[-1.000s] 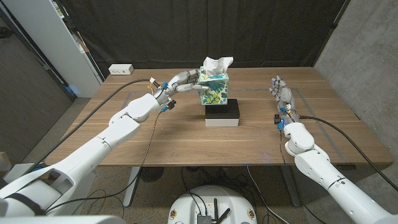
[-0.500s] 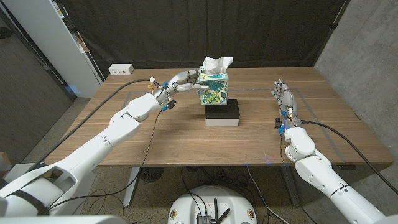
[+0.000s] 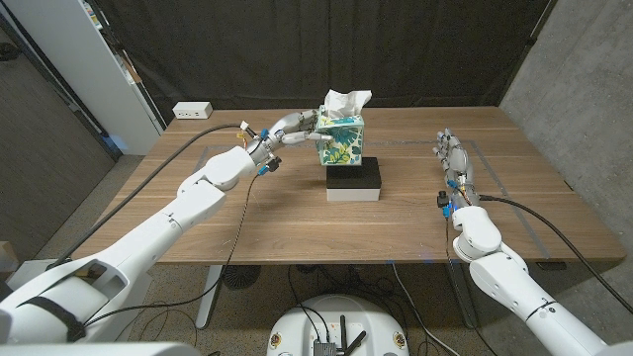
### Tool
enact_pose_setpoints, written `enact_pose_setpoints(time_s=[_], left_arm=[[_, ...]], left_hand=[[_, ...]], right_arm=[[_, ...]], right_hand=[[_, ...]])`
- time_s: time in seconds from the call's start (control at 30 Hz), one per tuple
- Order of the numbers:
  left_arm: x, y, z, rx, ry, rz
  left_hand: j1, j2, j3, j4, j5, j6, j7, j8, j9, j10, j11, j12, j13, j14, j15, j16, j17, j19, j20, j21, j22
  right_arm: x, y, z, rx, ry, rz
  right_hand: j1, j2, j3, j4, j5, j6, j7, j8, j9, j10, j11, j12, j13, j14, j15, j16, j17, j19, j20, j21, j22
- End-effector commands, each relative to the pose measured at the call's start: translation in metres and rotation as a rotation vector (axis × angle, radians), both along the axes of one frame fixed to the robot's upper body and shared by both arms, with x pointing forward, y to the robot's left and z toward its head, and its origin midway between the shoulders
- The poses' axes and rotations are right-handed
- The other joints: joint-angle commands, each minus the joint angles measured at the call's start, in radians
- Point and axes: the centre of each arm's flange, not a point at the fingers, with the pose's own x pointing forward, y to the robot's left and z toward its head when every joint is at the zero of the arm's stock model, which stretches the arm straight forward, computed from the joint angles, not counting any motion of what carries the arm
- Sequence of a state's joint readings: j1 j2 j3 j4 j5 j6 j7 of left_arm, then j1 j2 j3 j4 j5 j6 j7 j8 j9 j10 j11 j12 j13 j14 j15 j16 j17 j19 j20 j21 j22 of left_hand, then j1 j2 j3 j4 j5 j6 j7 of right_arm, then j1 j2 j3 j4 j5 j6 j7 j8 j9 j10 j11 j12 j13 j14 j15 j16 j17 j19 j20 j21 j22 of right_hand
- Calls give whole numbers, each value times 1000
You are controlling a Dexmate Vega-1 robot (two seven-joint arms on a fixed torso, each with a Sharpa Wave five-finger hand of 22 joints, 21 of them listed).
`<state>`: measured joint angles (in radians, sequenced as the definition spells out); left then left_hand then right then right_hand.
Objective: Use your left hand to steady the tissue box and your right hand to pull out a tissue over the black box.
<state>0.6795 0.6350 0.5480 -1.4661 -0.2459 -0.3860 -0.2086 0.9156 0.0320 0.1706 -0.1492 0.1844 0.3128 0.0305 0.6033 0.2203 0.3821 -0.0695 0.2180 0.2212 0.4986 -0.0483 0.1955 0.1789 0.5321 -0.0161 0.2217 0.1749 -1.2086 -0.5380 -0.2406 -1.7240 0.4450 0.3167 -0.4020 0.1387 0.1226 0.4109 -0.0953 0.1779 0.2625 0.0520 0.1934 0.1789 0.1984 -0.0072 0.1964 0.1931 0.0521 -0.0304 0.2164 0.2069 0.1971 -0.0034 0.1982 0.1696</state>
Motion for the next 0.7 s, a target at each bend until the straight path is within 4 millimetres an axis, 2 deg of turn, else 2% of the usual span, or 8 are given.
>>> enact_pose_setpoints(time_s=[0.03,0.7], left_arm=[[3,-4,1,7,-1,-5],[-3,-8,2,11,-12,-9]], left_hand=[[2,14,9,-1,-2,8,0,8,3,2,3,-4,1,8,-102,-3,2,1,-4,-2,2],[-3,12,13,-2,-2,9,-1,9,3,2,-1,-7,2,9,-103,-3,2,2,-5,-6,2]], right_arm=[[-4,2,1,14,2,7],[-25,10,21,42,5,51]], right_hand=[[6,12,3,-7,3,4,2,-2,3,1,0,-2,1,-1,4,0,2,-3,1,-4,4],[3,37,11,6,4,-1,10,-3,3,-3,10,-3,1,-2,5,4,8,14,5,2,4]])
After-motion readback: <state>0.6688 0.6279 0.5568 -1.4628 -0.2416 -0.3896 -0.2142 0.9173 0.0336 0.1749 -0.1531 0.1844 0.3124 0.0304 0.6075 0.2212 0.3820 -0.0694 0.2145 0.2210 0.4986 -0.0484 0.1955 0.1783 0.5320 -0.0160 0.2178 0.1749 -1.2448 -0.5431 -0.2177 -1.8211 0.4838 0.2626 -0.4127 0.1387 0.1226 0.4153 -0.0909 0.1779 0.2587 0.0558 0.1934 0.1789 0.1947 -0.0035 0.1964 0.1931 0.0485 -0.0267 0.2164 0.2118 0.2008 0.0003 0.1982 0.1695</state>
